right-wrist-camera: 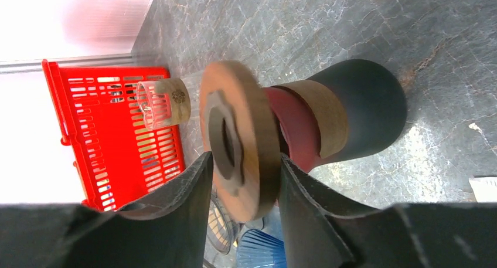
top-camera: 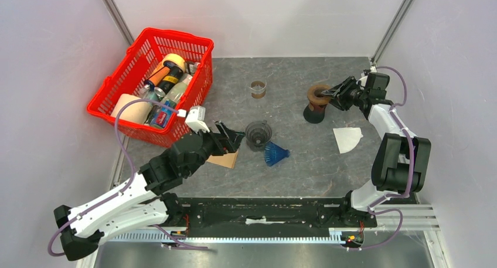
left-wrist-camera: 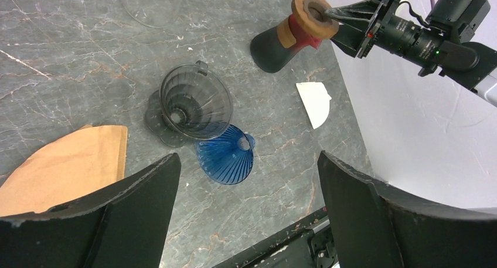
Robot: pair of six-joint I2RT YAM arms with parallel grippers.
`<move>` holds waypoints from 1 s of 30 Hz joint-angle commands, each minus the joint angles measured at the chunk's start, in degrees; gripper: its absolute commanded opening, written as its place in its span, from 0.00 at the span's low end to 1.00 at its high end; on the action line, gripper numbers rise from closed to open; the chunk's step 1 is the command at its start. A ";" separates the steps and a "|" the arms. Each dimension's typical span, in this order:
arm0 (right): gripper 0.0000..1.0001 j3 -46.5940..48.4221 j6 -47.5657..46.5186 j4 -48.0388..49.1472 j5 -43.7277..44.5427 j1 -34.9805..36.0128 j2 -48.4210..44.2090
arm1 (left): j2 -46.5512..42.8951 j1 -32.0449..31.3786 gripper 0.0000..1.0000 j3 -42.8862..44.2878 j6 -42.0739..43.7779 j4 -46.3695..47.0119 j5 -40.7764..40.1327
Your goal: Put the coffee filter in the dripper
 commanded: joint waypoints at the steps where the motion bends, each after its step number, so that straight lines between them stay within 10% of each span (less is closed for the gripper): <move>1: 0.52 2.23 -2.54 -2.48 1.43 -0.14 -0.59 | -0.99 -0.16 0.93 -0.27 1.15 0.74 -0.33; 30: 0.72 13.58 -7.29 -20.84 14.91 -0.13 -5.33 | -4.68 -0.16 0.94 -0.81 1.55 -0.40 -0.95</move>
